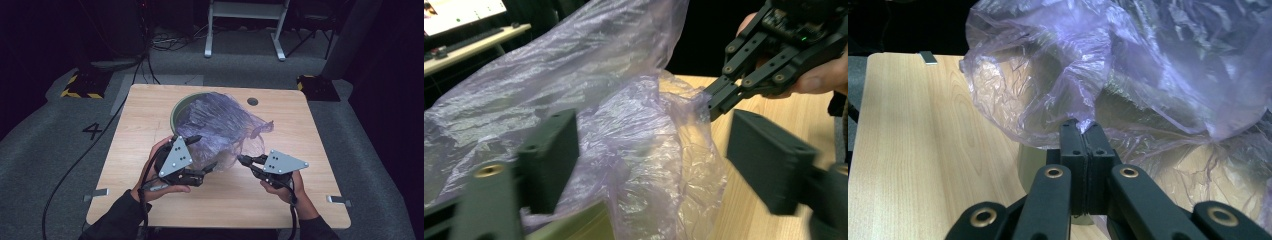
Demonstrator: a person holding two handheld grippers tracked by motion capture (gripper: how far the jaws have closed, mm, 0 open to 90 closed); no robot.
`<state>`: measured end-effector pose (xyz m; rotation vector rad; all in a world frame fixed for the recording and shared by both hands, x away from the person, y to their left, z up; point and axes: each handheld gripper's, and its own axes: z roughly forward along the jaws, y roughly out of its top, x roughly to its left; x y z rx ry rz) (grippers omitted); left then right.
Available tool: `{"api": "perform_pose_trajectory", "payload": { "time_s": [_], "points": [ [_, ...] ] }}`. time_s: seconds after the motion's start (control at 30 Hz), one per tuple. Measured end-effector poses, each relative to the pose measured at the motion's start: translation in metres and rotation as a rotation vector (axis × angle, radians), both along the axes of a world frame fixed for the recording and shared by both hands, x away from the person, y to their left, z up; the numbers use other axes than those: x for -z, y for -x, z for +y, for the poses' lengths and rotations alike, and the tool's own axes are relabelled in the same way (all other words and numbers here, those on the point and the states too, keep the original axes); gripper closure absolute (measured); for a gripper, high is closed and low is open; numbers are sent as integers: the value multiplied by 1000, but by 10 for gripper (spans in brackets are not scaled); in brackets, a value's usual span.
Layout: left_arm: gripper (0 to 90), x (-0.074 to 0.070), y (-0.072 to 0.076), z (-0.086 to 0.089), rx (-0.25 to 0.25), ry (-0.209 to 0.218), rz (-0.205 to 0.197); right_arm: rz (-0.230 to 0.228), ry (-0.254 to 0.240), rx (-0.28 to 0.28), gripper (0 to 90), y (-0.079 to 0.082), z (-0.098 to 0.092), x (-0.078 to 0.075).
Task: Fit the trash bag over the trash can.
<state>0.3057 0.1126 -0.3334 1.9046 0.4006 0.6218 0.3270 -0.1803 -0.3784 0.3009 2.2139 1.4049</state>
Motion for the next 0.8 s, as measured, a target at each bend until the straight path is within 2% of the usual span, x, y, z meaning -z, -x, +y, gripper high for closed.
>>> {"api": "perform_pose_trajectory", "payload": {
  "time_s": [0.03, 0.1, 0.13, 0.27, 0.37, 0.43, 0.6, 0.7, 0.8],
  "points": [
    [378, 0, -1, -1, -16, -8, 0, 0, -1, -2, 900, 0, 0, 0],
    [518, 1, -4, 1, -6, -18, 2, -1, -2, -4, 900, 1, 0, 0],
    [620, 1, -5, 3, -14, -33, -1, 1, -3, -6, 900, 1, -1, 1],
    [802, 3, -10, 9, -47, -59, 0, 0, -1, -8, 898, 3, -1, 1],
    [884, 6, -15, 16, -64, -56, 2, -1, -5, -12, 898, 4, -1, 1],
    [896, 8, -17, 21, -59, -38, 14, -3, -4, -16, 898, 4, -1, 2],
    [899, 8, -16, 35, -74, -20, -6, 2, 1, -16, 892, 4, 0, 5],
    [899, 9, -16, 45, -87, -3, -1, 5, 2, -13, 864, 5, -1, 6],
    [899, 10, -16, 55, -100, 6, 0, -1, -4, -4, 801, 7, -4, 4]
  ]
}}
